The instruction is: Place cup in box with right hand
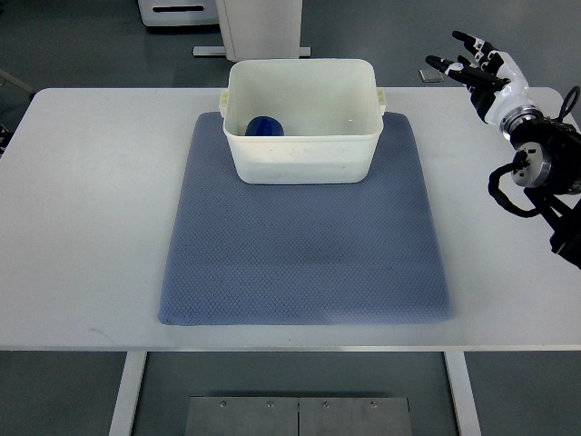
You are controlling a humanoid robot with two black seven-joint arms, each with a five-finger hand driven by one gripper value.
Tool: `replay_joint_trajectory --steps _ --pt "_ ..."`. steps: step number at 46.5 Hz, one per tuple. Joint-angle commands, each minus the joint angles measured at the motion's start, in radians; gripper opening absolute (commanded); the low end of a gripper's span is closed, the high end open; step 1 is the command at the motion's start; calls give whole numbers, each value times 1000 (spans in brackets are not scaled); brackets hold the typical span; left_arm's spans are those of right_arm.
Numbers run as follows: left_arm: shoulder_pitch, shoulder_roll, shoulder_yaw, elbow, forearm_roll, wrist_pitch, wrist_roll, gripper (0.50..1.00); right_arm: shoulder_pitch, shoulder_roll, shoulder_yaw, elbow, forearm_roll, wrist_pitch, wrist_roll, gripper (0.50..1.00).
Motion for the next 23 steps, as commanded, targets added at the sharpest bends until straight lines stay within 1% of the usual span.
replay_joint_trajectory --steps 1,23 --pt "0 0 -1 0 0 0 0 1000 -14 2 -1 1 0 1 0 1000" --pt "0 0 -1 0 0 0 0 1000 -98 8 -1 2 0 1 0 1000"
